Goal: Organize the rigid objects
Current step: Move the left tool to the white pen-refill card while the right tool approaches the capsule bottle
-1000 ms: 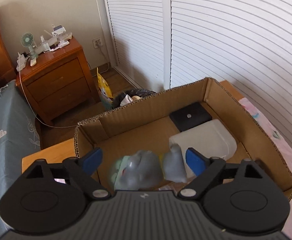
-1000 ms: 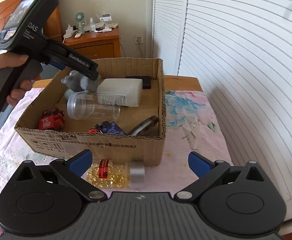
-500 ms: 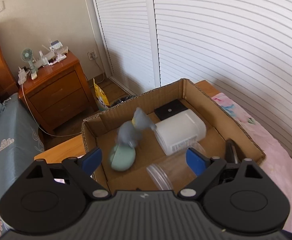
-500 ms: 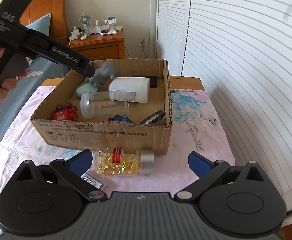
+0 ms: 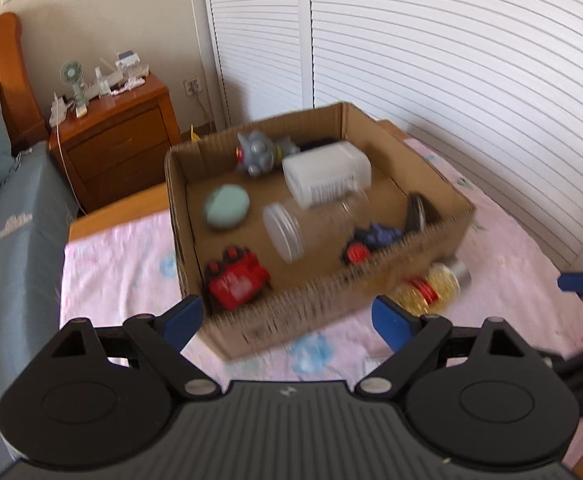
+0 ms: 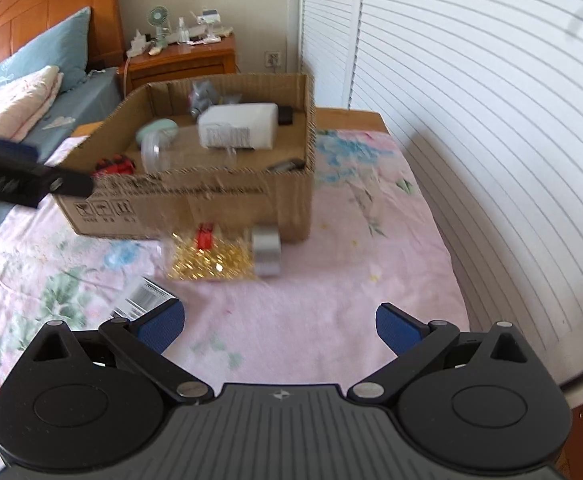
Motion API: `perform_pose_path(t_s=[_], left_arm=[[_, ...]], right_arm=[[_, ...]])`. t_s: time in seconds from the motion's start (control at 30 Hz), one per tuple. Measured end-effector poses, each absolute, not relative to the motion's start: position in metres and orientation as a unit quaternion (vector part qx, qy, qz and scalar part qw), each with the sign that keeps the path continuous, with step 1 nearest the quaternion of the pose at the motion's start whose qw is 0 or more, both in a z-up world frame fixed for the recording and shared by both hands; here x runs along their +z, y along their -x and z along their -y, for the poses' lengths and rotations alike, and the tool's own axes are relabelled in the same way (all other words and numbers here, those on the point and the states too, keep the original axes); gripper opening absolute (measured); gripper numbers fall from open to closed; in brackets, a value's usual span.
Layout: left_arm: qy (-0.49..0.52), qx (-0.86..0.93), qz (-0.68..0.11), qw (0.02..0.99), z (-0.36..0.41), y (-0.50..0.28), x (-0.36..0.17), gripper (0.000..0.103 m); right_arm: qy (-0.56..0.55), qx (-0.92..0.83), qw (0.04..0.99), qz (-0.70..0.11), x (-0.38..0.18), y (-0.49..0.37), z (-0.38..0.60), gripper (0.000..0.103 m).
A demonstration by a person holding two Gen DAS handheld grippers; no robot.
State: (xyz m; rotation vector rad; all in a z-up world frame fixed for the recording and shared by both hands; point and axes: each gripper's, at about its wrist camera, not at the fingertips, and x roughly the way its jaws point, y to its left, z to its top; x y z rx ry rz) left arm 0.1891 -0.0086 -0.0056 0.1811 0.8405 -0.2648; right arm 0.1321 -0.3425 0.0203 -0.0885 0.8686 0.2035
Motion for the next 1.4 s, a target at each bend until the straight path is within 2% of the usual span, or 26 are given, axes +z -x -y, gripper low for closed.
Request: perform_pose_path(t_s=[0.27,0.53,0.83,1.13,1.4], left_arm=[[-0.076,-0.114,-0.407,0.903,0.026,-0.155,-0.046,0.091],[-0.063,-0.136,-0.452,0.879,0.044,-0.138,-0.089,0.091],[-0.061,-0.117,-0.449,0.884,0.034,-0.135,-0.094,0.092],[-0.035,-0.064,-0.455,0.888,-0.001,-0.139,-0.097,0.098],[0.0,-0.004,-0.454,0.891,-0.029,-0.154,-0.098,0.098]], right_arm=[[0.027,0.089,0.9,-0.425,0.012,-0.132,0.356,0.103],[0.019,0.082,0.897,-0.433,0.005,-0.134,0.365,0.103],[0.022,0.088,0.895,-0.438,0.0,-0.138,0.36,0.103],[0.025,0.1,0.889,-0.447,-0.006,-0.144,0.348,0.103],[0.028,0.125,0.9,-0.418,-0.002,-0.151,0.325,0.103]])
